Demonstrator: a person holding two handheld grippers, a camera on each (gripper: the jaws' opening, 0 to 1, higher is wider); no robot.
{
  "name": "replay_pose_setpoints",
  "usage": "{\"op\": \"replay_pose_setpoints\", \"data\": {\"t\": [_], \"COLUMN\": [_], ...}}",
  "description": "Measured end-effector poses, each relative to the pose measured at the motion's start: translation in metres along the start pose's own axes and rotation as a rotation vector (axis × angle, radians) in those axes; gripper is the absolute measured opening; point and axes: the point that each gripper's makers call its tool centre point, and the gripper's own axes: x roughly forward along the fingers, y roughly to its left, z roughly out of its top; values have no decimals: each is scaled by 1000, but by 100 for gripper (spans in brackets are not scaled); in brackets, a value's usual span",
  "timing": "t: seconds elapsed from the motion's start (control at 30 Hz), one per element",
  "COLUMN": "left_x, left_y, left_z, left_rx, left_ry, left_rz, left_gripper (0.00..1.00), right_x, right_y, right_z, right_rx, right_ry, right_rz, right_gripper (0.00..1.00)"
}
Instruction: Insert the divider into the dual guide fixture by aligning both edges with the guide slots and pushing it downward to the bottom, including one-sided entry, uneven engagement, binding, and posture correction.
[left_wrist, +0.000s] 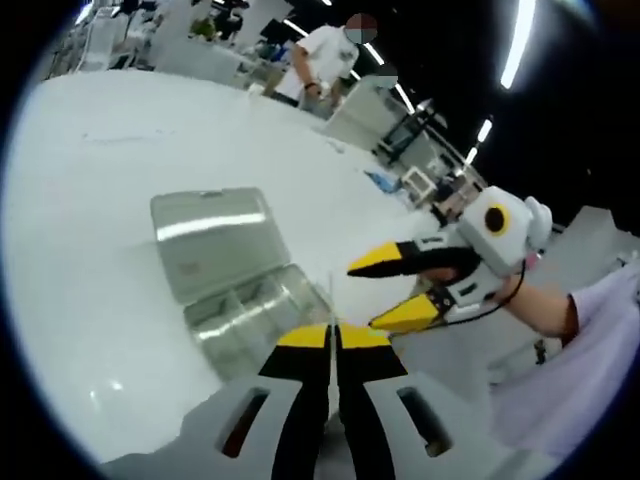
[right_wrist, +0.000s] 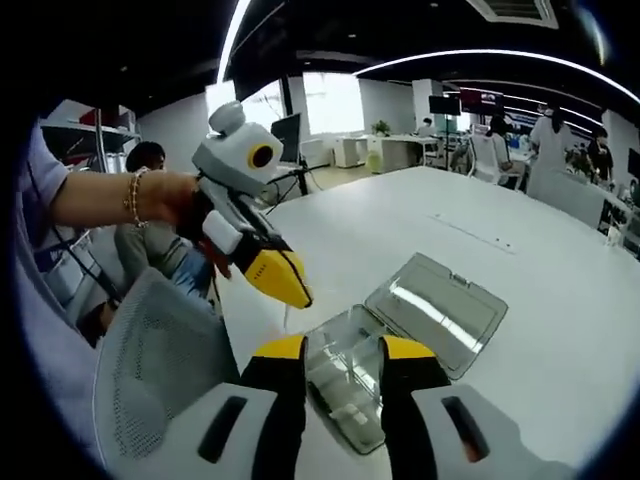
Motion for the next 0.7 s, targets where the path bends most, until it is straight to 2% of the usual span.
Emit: {"op": "replay_pose_setpoints", "data": {"t": [0.1,0.27,0.33,0.53,0.6,0.67,0.7], "left_x": [1,5,8,13,13,13,14], "left_y": [-1,-10,-17,-42,-49,-51,-50], "left_z": [-5,-13,-16,-19,-21,-22,-22], "left_rx": [90,218,271,379,395,428,446], "left_ry": [35,90,104,139,155,168,176], "left_rz": [-5,-27,-55,-149,-183,-187,-184], "left_gripper": [0,0,0,0,0,0,0], "right_x": [-2,-2,-3,-7,-11,-14,-16], "right_y": [0,7,10,20,31,32,33], "right_z": [0,5,8,5,8,7,4], "right_rx": [-60,-102,-114,-200,-172,-184,-223], "right_ry": [25,39,45,102,96,107,133], "right_rz": [23,81,111,203,277,291,303], "right_gripper": [21,20,19,14,12,10,9]}}
